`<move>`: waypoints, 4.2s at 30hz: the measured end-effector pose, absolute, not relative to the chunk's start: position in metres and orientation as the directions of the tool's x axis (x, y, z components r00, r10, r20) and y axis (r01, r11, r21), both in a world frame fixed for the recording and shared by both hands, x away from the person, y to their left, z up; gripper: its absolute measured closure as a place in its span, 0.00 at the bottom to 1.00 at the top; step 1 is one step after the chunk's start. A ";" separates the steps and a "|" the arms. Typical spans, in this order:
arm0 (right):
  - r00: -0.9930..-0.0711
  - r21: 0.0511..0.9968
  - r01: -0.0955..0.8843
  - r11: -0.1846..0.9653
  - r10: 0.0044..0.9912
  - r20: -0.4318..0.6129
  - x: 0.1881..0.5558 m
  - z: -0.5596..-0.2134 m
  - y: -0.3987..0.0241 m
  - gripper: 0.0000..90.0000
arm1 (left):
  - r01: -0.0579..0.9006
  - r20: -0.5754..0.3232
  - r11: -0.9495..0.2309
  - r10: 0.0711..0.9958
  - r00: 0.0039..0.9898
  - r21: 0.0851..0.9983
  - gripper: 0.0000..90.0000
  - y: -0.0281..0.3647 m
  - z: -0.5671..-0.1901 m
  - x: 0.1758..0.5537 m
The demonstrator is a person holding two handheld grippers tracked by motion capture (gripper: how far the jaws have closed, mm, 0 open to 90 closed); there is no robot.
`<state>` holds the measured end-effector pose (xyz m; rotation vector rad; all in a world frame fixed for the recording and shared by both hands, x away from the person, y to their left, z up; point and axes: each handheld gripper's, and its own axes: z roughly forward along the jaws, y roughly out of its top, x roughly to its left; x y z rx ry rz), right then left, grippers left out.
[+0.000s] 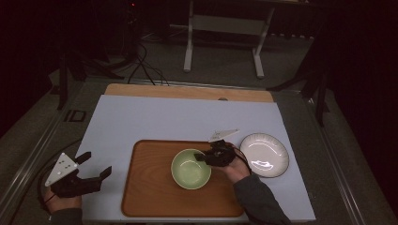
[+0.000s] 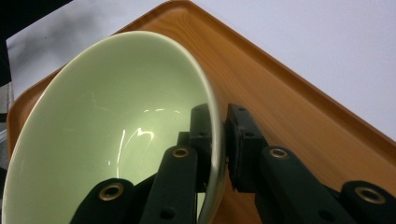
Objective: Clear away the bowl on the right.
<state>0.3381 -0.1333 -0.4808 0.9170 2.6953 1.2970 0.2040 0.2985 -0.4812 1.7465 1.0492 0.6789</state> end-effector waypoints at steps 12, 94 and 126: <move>-0.836 0.701 0.496 0.512 0.500 0.227 0.335 -0.490 -0.127 0.90 | 0.347 -0.012 -0.176 0.879 0.477 0.921 0.12 0.299 -0.481 0.204; -0.723 0.825 0.423 0.375 0.688 0.058 0.325 -0.454 -0.268 0.60 | 0.362 -0.017 -0.171 0.886 0.463 0.916 0.12 0.299 -0.483 0.204; -0.574 0.870 0.431 0.241 0.816 0.058 0.297 -0.478 -0.332 0.38 | 0.392 -0.027 -0.163 0.899 0.437 0.906 0.09 0.301 -0.486 0.207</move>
